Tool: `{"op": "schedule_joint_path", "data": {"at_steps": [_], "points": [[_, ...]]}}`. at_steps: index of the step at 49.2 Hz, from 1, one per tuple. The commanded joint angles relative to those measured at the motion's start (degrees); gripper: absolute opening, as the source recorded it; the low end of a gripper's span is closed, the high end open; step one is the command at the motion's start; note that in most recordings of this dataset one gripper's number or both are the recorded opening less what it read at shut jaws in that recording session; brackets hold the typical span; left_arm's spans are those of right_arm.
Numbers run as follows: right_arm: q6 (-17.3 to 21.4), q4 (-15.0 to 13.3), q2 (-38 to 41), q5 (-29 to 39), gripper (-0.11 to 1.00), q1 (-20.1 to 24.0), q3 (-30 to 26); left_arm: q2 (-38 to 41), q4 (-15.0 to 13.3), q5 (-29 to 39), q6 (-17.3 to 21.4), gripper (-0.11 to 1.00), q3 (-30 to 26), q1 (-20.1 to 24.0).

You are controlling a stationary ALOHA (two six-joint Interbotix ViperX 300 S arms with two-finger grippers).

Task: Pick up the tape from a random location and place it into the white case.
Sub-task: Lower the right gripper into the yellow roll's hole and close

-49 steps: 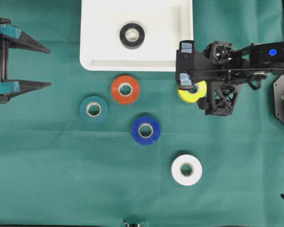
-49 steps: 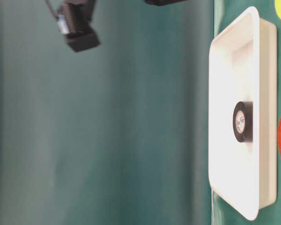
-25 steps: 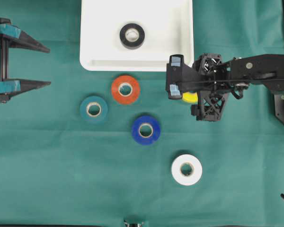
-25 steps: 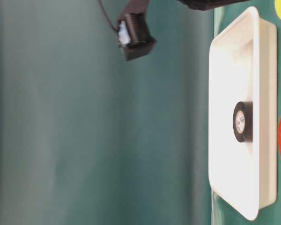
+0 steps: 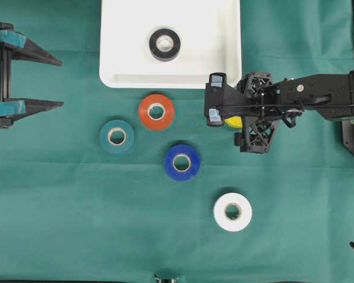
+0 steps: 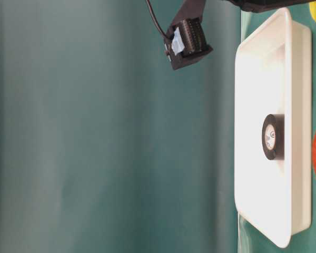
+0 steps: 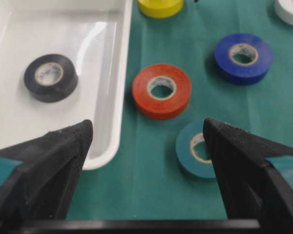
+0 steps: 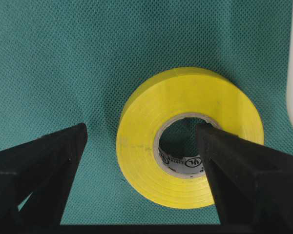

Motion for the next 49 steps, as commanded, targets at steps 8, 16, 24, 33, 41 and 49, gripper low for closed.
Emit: {"op": "schedule_joint_path", "data": {"at_steps": [8, 16, 24, 33, 41, 49], "points": [[0.0, -0.18, -0.53, -0.35, 0.91, 0.09, 0.18, 0.26, -0.09, -1.23, -0.09, 0.93, -0.53, 0.18], [0.0, -0.18, -0.53, -0.53, 0.88, 0.09, 0.26, 0.26, -0.09, -1.23, -0.09, 0.93, -0.53, 0.18], [0.0, -0.18, -0.53, -0.88, 0.75, 0.09, 0.0, 0.26, -0.09, -1.23, -0.09, 0.93, -0.53, 0.18], [-0.09, -0.26, -0.53, -0.88, 0.32, 0.09, 0.18, 0.26, -0.09, -1.23, -0.09, 0.93, -0.53, 0.18], [-0.09, -0.18, -0.53, -0.88, 0.29, 0.09, 0.09, 0.26, -0.09, -1.32, -0.09, 0.93, -0.53, 0.18], [-0.18, -0.18, -0.53, -0.97, 0.29, 0.09, 0.0, 0.18, -0.09, -1.23, -0.09, 0.93, -0.44, 0.18]]}}
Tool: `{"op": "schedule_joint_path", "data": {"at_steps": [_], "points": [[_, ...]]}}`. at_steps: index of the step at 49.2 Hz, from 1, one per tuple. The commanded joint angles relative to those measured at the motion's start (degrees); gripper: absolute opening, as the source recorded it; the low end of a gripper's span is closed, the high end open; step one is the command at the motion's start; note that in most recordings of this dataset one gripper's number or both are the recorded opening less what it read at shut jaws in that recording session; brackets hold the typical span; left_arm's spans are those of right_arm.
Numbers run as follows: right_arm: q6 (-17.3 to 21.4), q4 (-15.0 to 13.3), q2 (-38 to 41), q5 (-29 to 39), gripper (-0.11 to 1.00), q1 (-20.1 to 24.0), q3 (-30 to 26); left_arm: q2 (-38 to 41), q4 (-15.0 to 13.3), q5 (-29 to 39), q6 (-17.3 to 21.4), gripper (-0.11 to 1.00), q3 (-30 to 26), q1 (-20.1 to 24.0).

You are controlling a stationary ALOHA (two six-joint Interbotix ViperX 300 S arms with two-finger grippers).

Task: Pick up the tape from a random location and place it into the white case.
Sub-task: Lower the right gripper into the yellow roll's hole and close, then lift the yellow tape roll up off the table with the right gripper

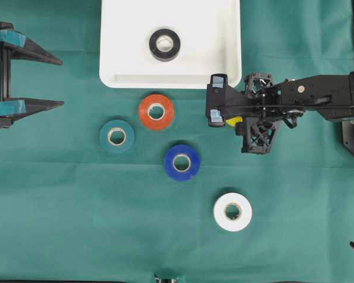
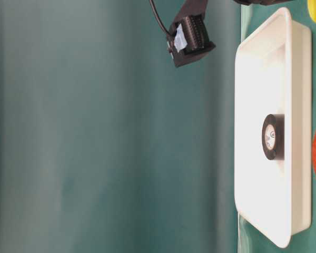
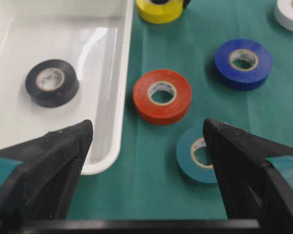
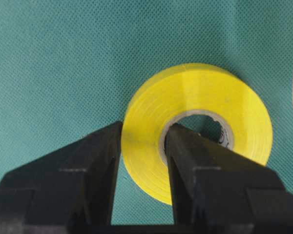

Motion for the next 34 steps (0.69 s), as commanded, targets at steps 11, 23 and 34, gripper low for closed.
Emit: {"op": "schedule_joint_path", "data": {"at_steps": [11, 23, 34], "points": [[0.0, -0.18, -0.88, -0.09, 0.29, 0.09, -1.14, 0.18, -0.09, -0.44, -0.09, 0.93, -0.62, 0.18], [0.0, -0.09, -3.96, 4.04, 0.29, 0.09, -3.34, 0.18, -0.09, -0.44, -0.09, 0.93, -0.53, 0.18], [0.0, -0.18, -7.56, 9.58, 0.29, 0.35, -6.5, 0.18, -0.09, -0.44, -0.09, 0.93, -0.44, 0.18]]}}
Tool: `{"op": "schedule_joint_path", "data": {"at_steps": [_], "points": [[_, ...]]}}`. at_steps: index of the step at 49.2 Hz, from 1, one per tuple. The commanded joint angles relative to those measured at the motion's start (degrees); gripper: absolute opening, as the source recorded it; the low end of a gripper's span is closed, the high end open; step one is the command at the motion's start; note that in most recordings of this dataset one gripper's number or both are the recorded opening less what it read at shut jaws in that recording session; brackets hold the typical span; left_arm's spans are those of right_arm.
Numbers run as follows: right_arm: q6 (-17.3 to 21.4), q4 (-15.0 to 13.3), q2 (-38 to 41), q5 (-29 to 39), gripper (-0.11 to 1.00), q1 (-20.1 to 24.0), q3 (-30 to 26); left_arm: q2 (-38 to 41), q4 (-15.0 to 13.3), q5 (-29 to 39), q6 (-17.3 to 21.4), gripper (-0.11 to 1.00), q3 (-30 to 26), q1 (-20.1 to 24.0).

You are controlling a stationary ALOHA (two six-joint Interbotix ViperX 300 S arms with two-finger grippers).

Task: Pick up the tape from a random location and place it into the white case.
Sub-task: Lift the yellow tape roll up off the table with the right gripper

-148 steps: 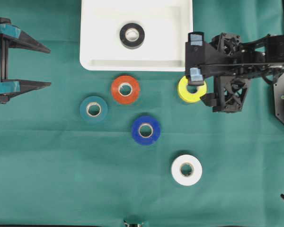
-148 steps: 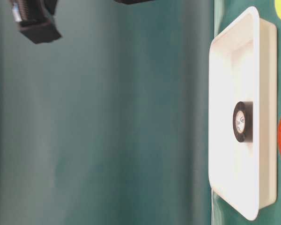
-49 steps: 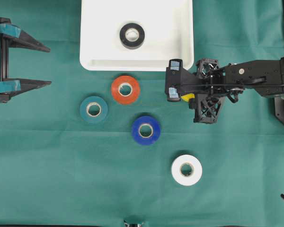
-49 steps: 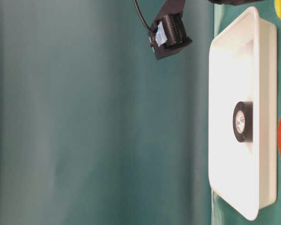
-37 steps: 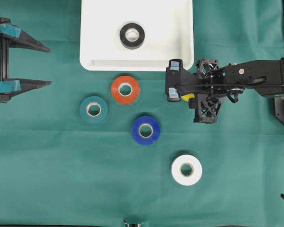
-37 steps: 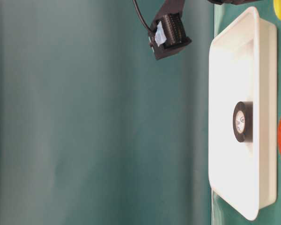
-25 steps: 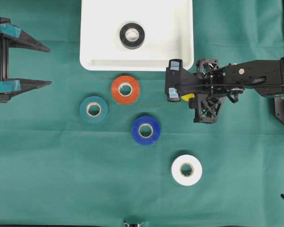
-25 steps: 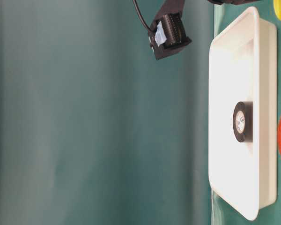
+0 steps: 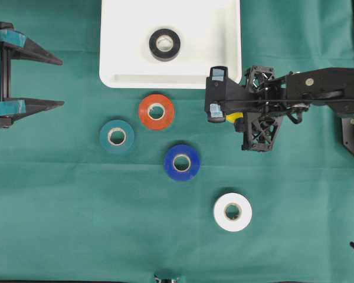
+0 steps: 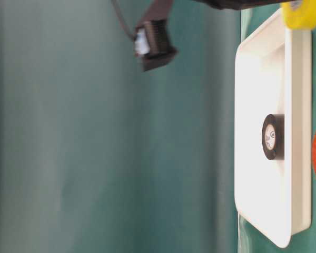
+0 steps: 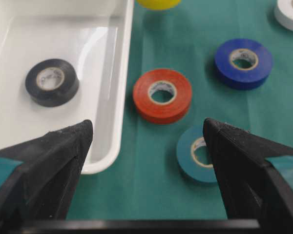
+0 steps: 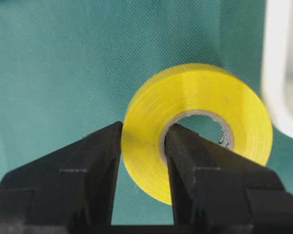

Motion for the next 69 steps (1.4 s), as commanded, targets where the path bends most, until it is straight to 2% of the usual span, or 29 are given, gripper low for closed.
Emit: {"op": "schedule_joint_path", "data": {"at_steps": [1, 28, 42, 53, 69], "points": [[0.18, -0.18, -2.64, 2.02, 0.29, 0.26, -2.72, 0.18, -0.09, -0.53, -0.09, 0.93, -0.35, 0.18], [0.26, -0.35, -7.91, 20.21, 0.29, 0.53, -14.59, 0.26, -0.09, -0.53, -0.09, 0.93, -0.35, 0.18], [0.44, -2.46, -9.58, 31.9, 0.29, 0.53, -22.59, 0.18, -0.09, -0.44, -0.09, 0.93, -0.35, 0.18], [2.99, -5.63, -10.55, 39.11, 0.29, 0.7, -27.42, 0.26, -0.09, -0.44, -0.09, 0.93, -0.35, 0.18], [3.25, -6.33, -11.16, 41.84, 0.29, 1.05, -29.09, 0.26, -0.09, -0.44, 0.0, 0.93, -0.35, 0.18]]}}
